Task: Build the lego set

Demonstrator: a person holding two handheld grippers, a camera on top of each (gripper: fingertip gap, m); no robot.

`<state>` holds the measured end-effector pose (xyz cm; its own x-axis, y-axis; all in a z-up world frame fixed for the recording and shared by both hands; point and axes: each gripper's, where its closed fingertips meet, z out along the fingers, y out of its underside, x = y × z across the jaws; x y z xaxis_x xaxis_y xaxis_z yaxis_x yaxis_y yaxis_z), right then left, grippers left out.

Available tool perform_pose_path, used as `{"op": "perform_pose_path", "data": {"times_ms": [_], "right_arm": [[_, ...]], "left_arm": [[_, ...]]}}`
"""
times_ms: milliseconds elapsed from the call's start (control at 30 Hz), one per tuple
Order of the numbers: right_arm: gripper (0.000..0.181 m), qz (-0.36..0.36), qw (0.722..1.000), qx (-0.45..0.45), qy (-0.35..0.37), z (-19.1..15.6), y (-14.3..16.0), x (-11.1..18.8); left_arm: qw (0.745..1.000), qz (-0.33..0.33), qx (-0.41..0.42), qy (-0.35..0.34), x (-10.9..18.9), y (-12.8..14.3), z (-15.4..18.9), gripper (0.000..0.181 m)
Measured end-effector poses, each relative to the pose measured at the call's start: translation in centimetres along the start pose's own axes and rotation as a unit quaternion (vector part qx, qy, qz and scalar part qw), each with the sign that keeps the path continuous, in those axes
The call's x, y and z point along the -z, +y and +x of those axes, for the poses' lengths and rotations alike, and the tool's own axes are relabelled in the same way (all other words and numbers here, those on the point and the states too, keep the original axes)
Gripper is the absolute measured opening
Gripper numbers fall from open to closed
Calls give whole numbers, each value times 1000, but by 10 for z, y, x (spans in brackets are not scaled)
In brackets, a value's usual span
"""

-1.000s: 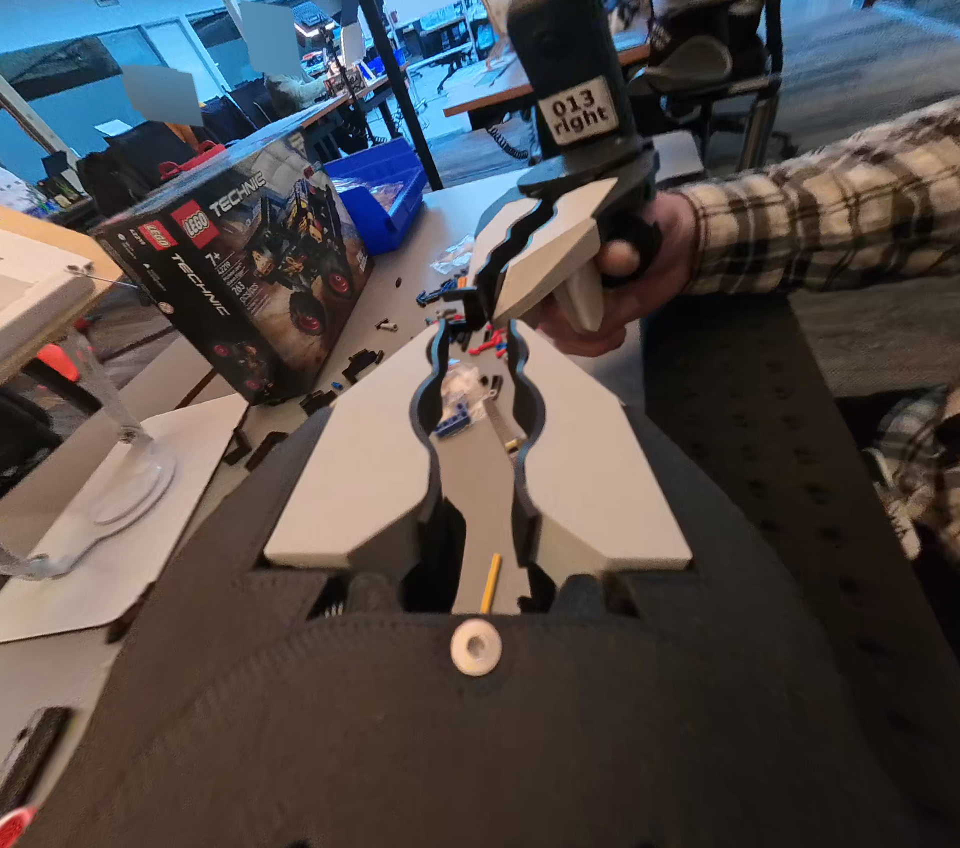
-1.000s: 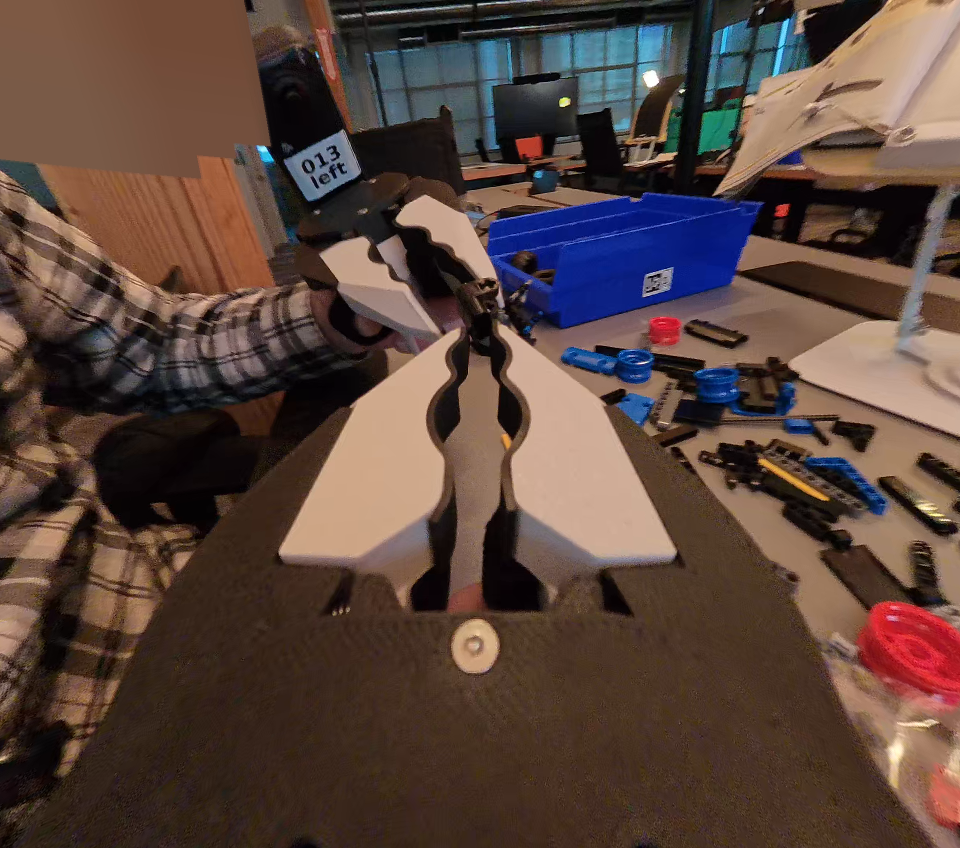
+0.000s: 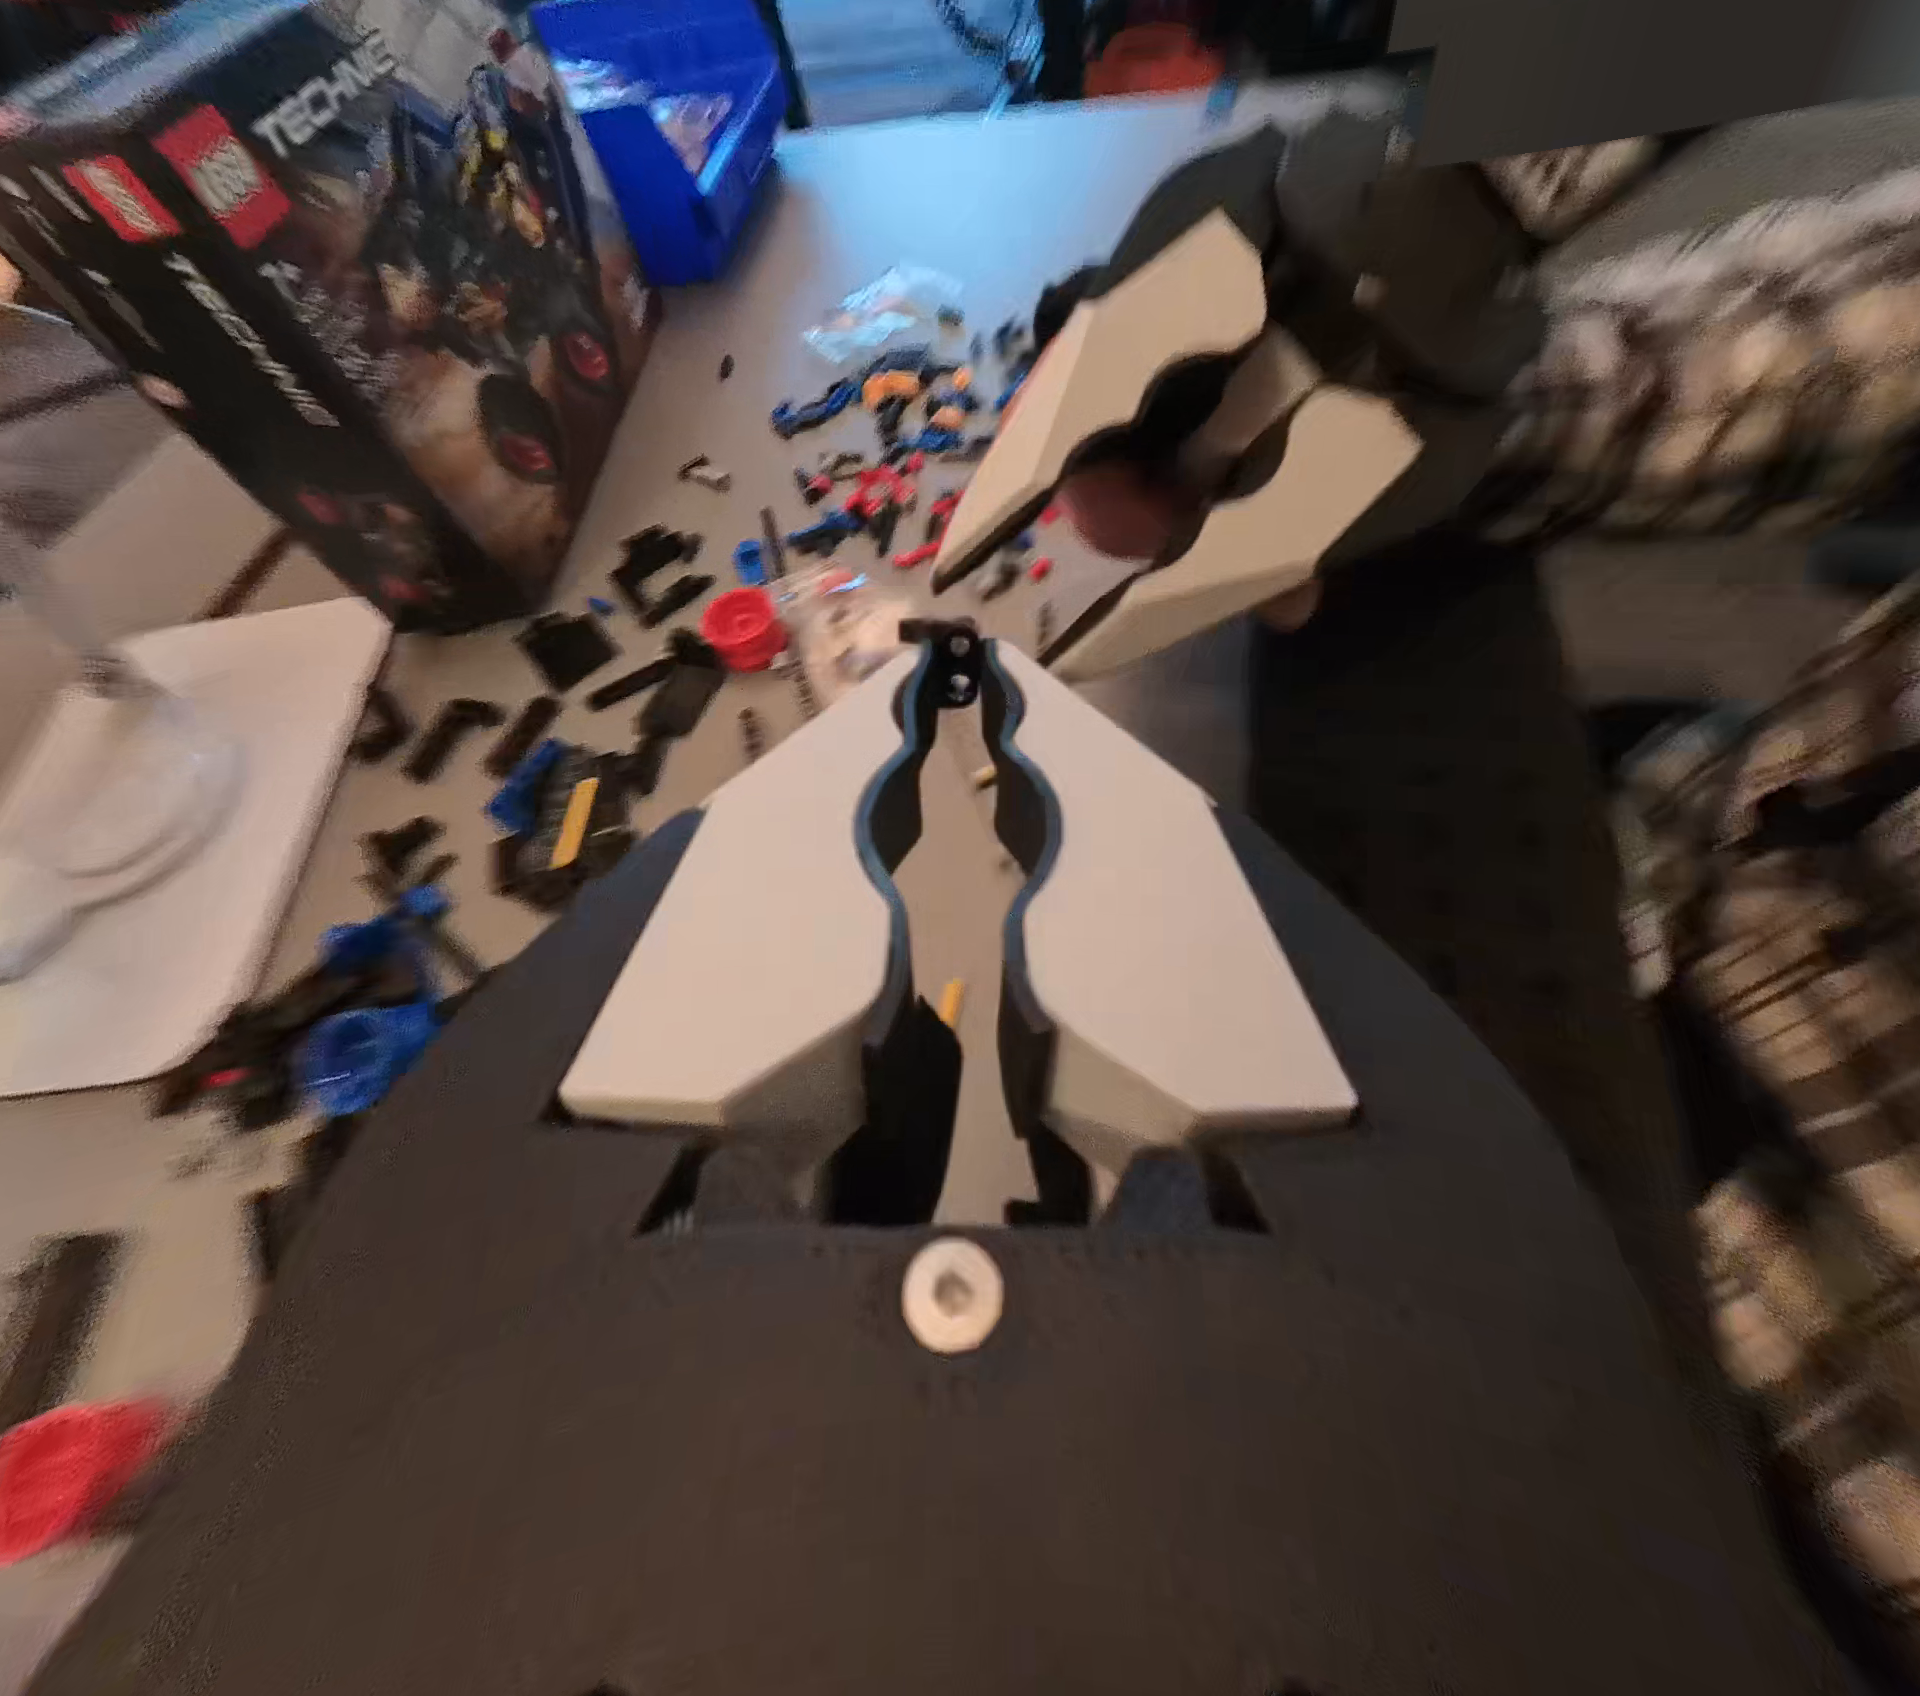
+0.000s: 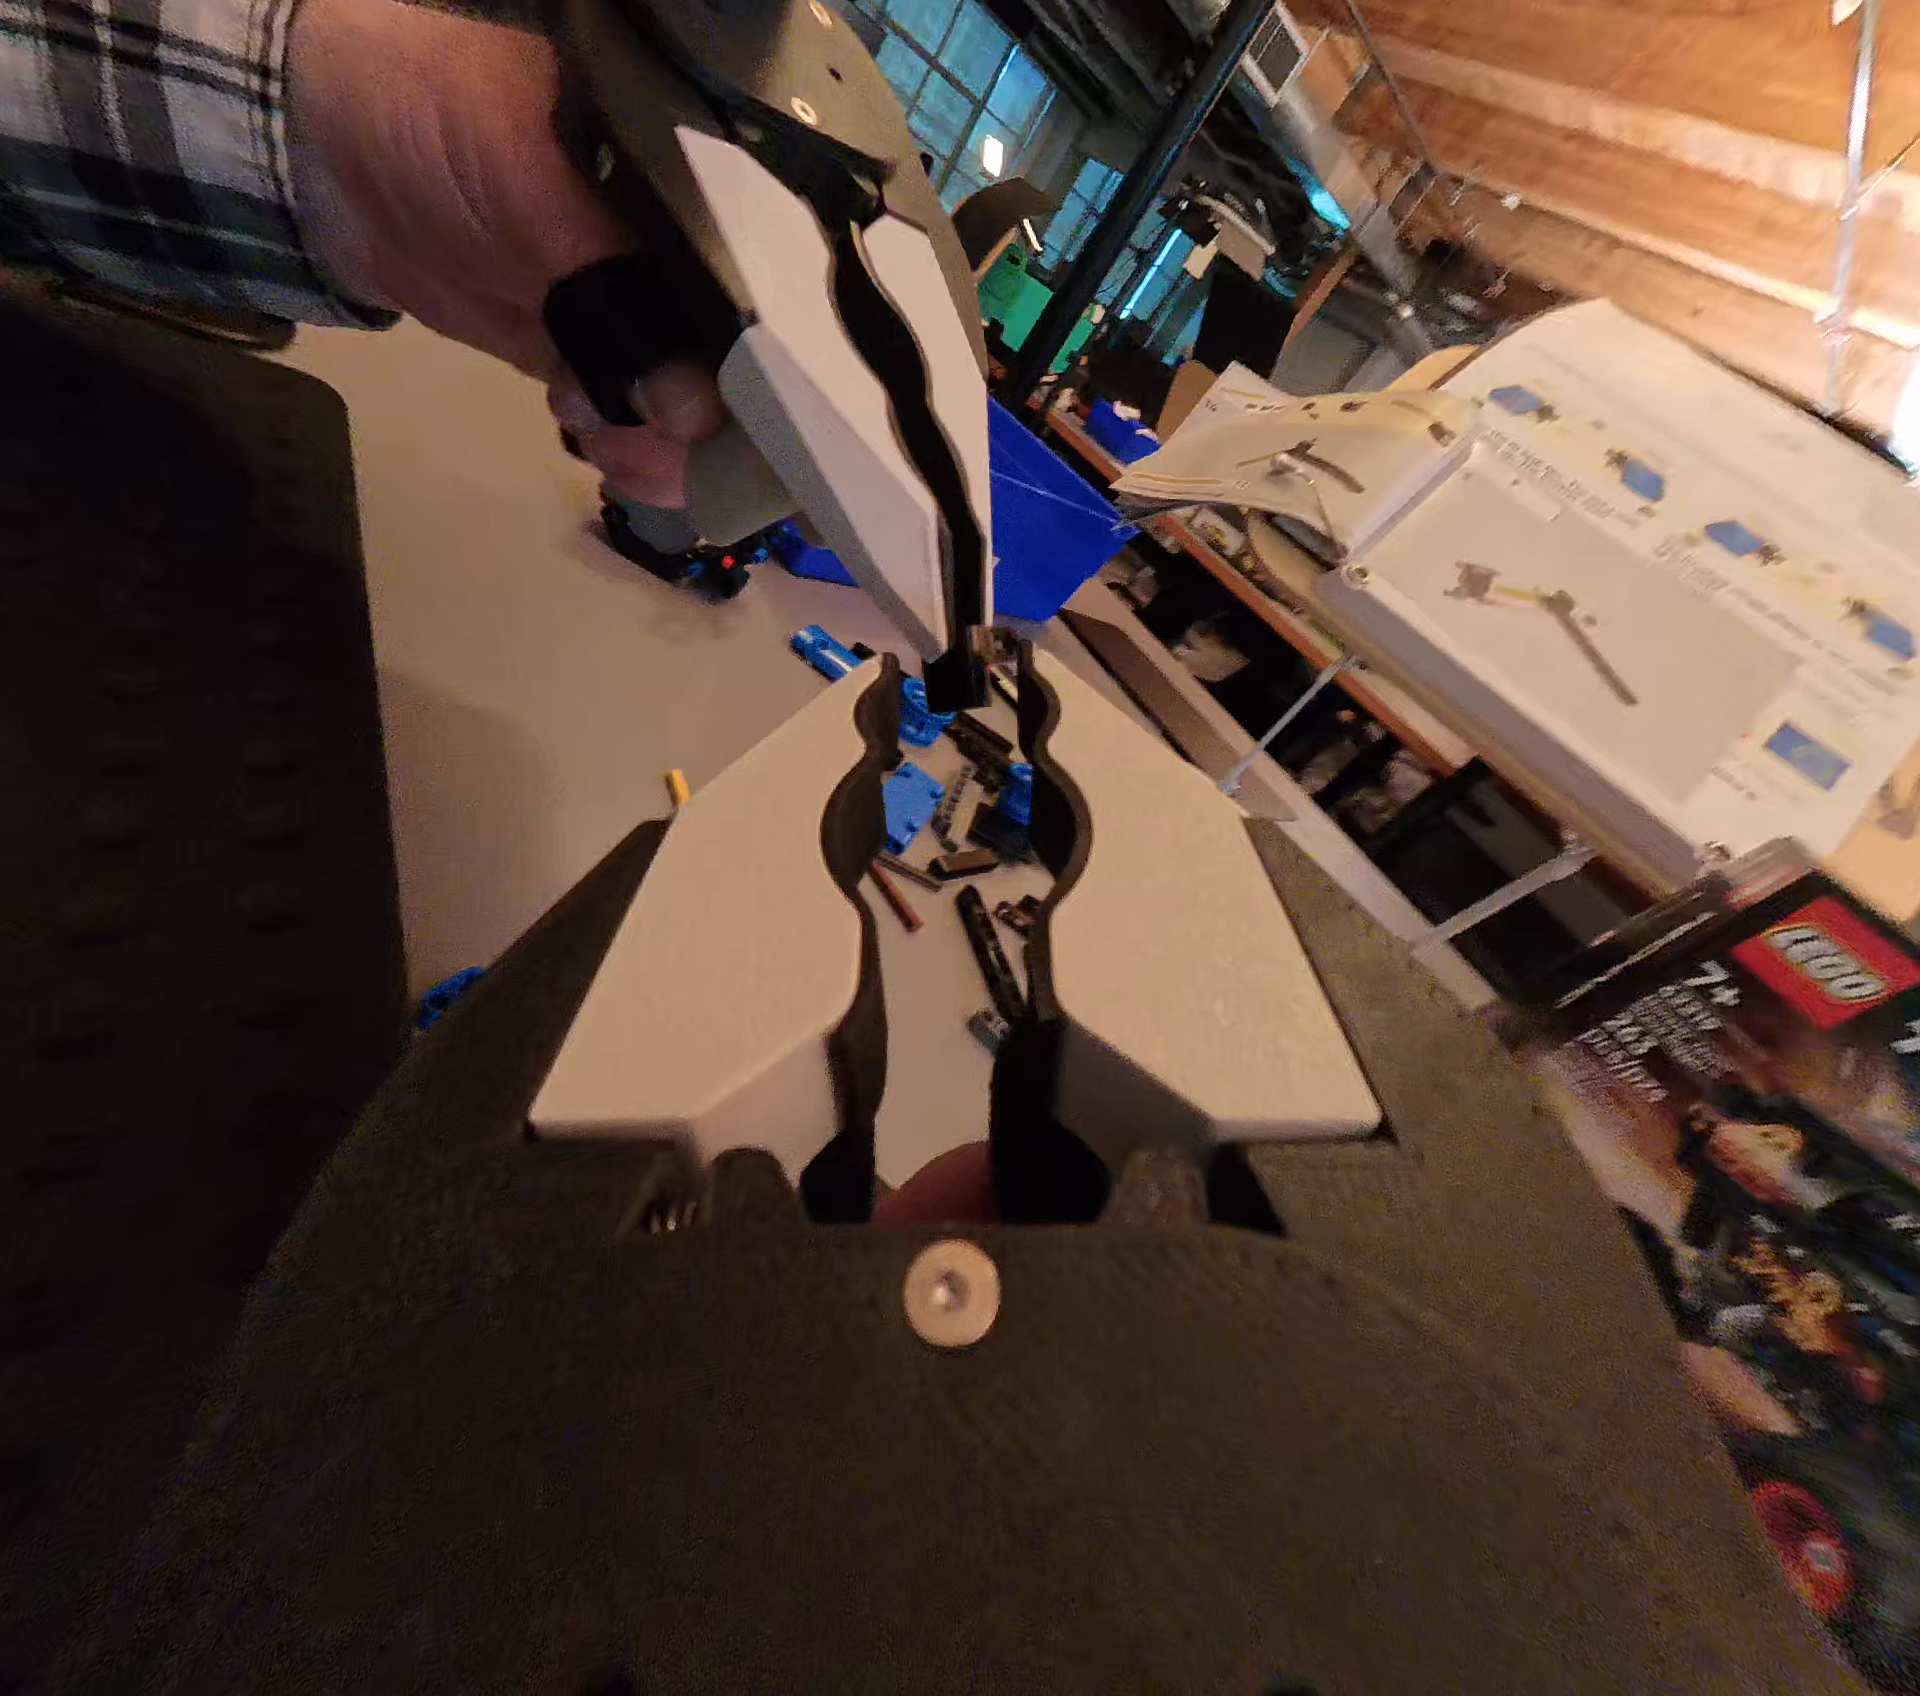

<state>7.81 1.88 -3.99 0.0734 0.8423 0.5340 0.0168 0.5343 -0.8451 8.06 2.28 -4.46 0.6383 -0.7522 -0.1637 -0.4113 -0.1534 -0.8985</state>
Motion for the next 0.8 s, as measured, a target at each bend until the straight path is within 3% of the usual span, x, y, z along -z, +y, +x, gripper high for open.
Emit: {"op": "perform_pose_path", "data": {"times_ms": [133,433,567,800], "right_arm": [[20,8,998,-59,-16,5,2,2],[8,-39,998,-48,-33,-5,17,-5],[7,-10,994,-97,-39,1,8,0],[6,57,979,-194,-31,20,-9,9]], "left_arm": [[984,-92,-142,-49,-1,9,-4,6],[955,-163,-245,-40,-2,7,4,5],[965,-133,-224,-36,-2,-7,4,6],[982,-38,-161,-88,3,-29,-6,20]]}}
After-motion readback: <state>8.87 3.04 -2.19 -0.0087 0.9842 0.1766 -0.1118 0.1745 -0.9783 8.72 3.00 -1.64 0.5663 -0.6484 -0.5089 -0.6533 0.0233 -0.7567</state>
